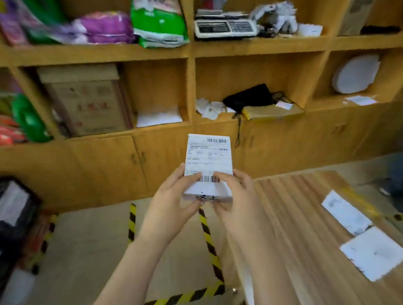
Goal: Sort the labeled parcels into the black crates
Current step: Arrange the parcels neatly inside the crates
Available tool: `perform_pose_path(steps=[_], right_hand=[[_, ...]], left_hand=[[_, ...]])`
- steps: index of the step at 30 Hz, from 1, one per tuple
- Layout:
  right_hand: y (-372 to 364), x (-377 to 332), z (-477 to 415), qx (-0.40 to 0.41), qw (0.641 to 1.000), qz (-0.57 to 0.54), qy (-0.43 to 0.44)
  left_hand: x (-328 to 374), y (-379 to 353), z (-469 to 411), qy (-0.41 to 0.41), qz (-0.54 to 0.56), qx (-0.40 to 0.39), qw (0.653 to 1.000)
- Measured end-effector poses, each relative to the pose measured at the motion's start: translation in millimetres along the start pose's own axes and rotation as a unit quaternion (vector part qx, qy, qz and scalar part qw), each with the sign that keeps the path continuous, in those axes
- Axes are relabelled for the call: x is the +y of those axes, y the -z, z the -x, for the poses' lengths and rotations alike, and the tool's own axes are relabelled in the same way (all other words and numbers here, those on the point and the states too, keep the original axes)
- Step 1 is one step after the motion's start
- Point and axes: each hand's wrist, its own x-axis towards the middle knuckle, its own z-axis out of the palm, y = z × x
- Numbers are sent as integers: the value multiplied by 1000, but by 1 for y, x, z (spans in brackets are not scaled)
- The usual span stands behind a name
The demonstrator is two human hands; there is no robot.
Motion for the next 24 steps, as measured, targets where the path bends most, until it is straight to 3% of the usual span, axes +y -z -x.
perform_pose_path(steps=[5,13,24], right_hand=[[-106,-84,-27,-109,988,-29,108],[-285,-237,-37,-250,938,-89,225],[-437,-343,-52,-365,878,-96,294]], left_hand=[[-75,102,43,106,-62,105,987],[-181,271,118,238,-133,244,930],[-275,370,167,326,-185,347,860]])
